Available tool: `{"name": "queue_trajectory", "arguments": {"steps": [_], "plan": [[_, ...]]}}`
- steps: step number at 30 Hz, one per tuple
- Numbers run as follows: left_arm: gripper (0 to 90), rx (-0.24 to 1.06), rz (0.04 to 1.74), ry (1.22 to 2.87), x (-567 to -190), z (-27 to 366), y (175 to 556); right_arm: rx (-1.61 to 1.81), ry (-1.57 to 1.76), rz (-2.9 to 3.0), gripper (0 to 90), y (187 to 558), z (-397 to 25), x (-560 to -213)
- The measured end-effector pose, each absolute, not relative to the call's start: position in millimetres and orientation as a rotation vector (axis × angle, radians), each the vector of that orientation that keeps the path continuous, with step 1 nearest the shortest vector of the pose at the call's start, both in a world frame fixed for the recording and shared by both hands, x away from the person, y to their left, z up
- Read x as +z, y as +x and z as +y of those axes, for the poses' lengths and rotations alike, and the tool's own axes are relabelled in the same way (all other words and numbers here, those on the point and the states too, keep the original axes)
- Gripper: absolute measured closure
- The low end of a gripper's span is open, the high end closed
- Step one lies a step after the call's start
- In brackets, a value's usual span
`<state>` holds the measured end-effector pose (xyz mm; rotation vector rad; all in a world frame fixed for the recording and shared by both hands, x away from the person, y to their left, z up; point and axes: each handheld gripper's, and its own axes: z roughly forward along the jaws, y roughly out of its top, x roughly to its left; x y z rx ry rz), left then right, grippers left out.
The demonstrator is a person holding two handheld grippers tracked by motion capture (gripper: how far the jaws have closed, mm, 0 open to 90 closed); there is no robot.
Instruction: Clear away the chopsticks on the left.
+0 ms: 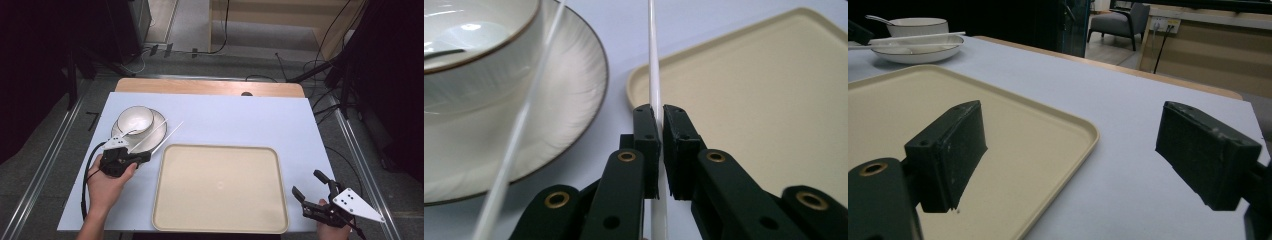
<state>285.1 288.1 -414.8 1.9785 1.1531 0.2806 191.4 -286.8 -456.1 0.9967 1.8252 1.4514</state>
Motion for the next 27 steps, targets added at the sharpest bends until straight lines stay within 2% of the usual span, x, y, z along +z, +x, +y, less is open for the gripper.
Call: {"name": "queue_trajectory", "arguments": {"steps": [13,27], "plan": [[85.7,0.210,1.180,1.963,-428.6,256.2,251.5,1.453,0.994,1.824,13.0,191.3,-288.5,-456.0],[85.6,0.122,1.175,1.985,-445.0,222.9,241.9,1.450,0.998,1.827,13.0,192.3,-288.0,-457.2]]}}
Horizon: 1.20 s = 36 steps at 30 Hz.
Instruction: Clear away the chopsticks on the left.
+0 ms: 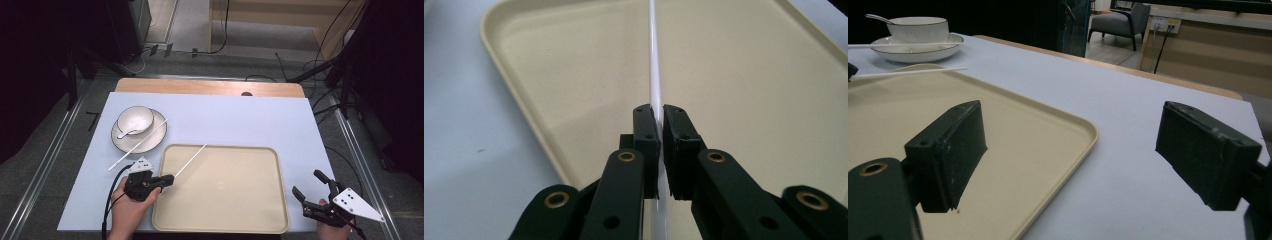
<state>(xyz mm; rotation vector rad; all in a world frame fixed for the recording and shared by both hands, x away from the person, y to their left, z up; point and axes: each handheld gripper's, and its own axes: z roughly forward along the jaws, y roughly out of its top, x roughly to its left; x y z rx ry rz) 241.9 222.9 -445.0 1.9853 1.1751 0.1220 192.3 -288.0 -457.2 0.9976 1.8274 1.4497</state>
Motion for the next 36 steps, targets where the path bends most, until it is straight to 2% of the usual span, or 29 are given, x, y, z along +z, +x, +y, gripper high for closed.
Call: {"name": "queue_trajectory", "arguments": {"steps": [10,17,23,26,28,30,36], "plan": [[85.5,0.091,1.186,2.015,-461.2,209.7,242.7,1.453,1.002,1.827,13.1,192.8,-289.4,-457.9],[85.2,0.114,1.192,2.019,-464.8,204.4,241.2,1.455,1.004,1.825,13.0,192.6,-289.7,-458.1],[76.5,0.119,1.188,1.999,-461.9,206.3,242.9,1.457,1.008,1.825,13.0,192.8,-290.3,-458.5],[80.3,0.122,1.183,1.993,-458.6,206.6,245.4,1.463,1.017,1.823,13.0,193.0,-291.8,-459.1],[89.6,0.088,1.158,1.994,-456.4,205.2,247.3,1.466,1.019,1.820,13.0,193.5,-293.1,-459.5],[90.0,0.042,1.157,1.973,-453.6,201.4,249.1,1.468,1.022,1.823,13.0,194.6,-293.5,-459.9],[90.0,0.032,1.124,2.012,-447.9,181.5,262.4,1.467,1.029,1.838,13.1,197.6,-293.6,-462.7]]}}
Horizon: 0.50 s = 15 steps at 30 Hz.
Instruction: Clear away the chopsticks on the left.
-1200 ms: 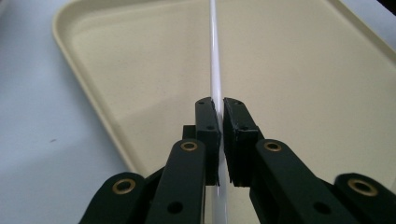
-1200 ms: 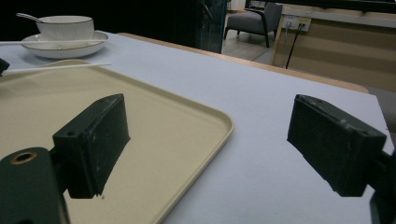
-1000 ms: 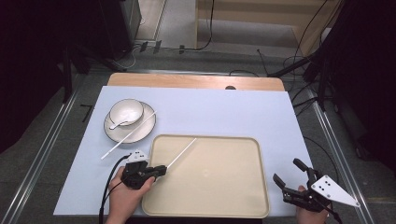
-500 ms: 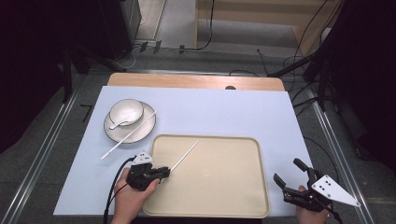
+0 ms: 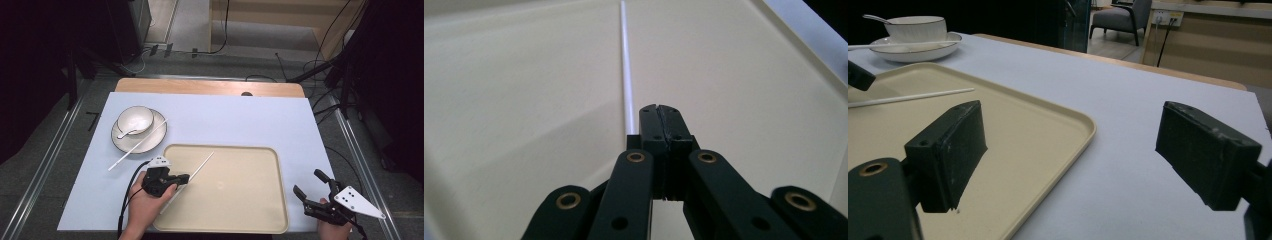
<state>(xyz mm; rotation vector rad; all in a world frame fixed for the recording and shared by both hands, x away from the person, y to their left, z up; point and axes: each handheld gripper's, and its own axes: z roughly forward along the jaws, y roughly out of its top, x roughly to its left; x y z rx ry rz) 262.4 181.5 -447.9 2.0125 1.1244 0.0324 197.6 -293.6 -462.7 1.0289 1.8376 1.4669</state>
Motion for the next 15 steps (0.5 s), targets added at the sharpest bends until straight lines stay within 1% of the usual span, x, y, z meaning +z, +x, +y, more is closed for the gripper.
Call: {"name": "queue_trajectory", "arguments": {"steps": [6,12,15], "plan": [[90.0,0.049,1.108,2.035,-446.4,156.2,277.8,1.470,1.027,1.843,13.0,197.9,-297.2,-464.0],[90.0,0.036,1.096,2.076,-453.7,134.0,291.1,1.475,1.050,1.827,13.0,198.5,-302.3,-465.3],[90.0,0.058,1.088,2.103,-455.4,125.7,297.5,1.476,1.045,1.829,13.1,198.9,-303.7,-464.0]]}}
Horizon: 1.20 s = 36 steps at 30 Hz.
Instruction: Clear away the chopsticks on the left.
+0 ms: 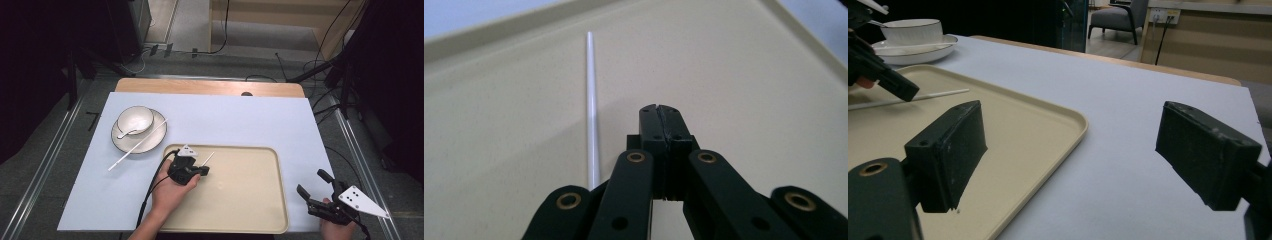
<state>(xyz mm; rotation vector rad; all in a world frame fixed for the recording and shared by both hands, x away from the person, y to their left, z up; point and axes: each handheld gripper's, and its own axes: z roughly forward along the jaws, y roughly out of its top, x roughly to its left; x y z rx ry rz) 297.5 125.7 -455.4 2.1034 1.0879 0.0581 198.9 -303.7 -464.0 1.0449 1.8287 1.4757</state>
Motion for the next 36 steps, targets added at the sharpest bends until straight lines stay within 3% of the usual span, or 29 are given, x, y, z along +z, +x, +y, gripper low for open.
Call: {"name": "queue_trajectory", "arguments": {"steps": [20,36], "plan": [[90.0,0.103,1.186,2.098,-462.7,126.4,310.4,1.465,1.036,1.822,13.0,196.0,-300.6,-460.9],[90.0,0.191,1.326,2.033,-459.2,177.7,307.9,1.456,1.019,1.829,13.0,195.7,-298.8,-459.3]]}}
